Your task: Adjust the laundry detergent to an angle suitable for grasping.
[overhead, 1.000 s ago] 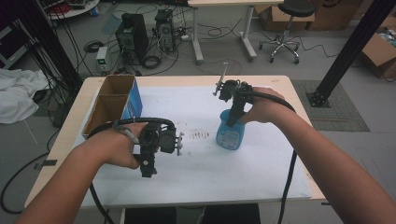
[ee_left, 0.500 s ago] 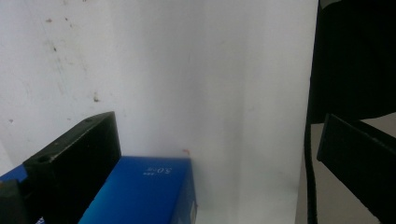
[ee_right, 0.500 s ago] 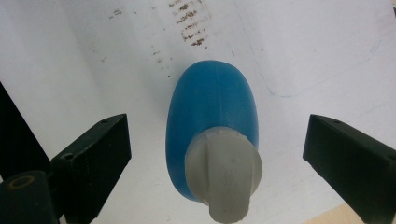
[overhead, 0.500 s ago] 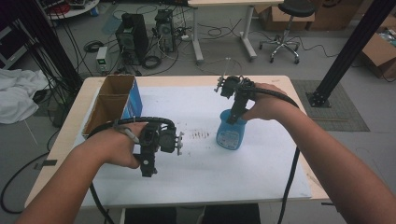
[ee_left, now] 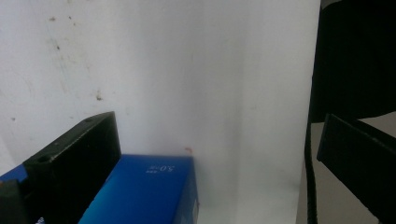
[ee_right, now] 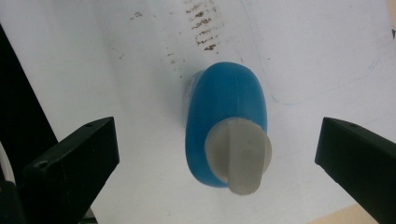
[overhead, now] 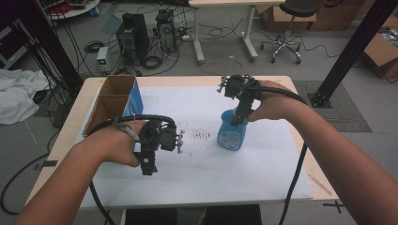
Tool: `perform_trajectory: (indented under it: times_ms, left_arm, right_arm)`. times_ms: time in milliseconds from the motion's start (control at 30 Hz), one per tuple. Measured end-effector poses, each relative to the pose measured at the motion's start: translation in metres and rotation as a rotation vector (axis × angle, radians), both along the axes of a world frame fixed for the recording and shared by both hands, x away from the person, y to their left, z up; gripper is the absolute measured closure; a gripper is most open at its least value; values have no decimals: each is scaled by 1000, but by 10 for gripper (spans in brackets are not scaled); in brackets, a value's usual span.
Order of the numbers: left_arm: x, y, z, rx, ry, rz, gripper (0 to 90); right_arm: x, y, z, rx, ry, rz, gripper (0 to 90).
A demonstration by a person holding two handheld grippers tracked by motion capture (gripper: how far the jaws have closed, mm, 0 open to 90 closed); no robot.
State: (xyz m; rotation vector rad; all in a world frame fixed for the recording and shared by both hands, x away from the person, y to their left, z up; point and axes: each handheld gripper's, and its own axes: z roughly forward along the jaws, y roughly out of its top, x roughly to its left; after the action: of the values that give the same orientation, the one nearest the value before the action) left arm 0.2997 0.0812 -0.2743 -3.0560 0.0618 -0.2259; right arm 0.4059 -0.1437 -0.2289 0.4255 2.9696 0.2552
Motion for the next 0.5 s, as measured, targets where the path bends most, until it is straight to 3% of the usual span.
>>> perform_trajectory:
  times_ms: [267,500]
  left_arm:
    - [2,-2,3,-1,-6,-4,0]
    - [4,-5,5,10,-4,0,0]
  right_arm:
    - [-13,-5,23,9,-15,32,0]
    - [-30,-8,32,13,-12,62,0]
